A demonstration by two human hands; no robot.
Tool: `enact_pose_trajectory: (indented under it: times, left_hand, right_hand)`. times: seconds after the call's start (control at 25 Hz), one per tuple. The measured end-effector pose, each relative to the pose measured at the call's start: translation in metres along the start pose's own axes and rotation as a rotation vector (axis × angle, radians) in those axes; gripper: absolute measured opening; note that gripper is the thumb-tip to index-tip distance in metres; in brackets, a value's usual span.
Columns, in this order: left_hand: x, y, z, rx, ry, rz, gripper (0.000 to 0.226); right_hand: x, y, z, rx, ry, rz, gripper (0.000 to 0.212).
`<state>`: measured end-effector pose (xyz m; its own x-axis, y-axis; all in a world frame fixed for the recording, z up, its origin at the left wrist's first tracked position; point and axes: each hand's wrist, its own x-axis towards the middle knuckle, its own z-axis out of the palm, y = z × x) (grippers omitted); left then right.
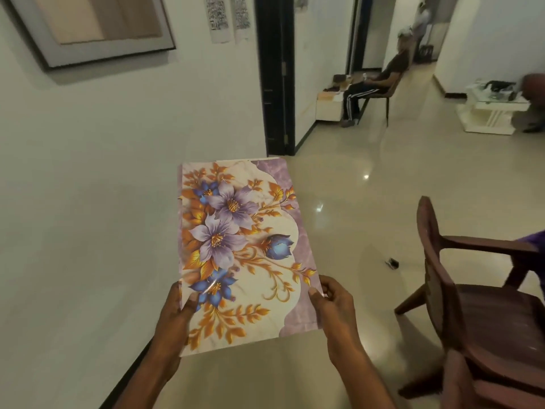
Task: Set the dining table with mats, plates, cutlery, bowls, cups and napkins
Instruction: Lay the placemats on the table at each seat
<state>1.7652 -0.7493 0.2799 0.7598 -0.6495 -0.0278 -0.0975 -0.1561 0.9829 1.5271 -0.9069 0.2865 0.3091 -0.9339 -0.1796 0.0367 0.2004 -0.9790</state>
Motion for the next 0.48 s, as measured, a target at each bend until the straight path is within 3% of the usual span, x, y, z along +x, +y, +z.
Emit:
enact_pose_trajectory:
  times: [0.24,0.48]
  left_hand:
    - [0.236,0.042,0.111,-0.062,-0.306,0.053,0.027]
    - [0.400,0.045,0.189,-0.092,-0.540,0.006,0.025]
  right_hand:
    - [0.172,-0.051,0.021,-0.040,0.295,-0.022,0.010]
    - [0.290,-0.074,0.041,-0.037,0.455,0.062,0.014]
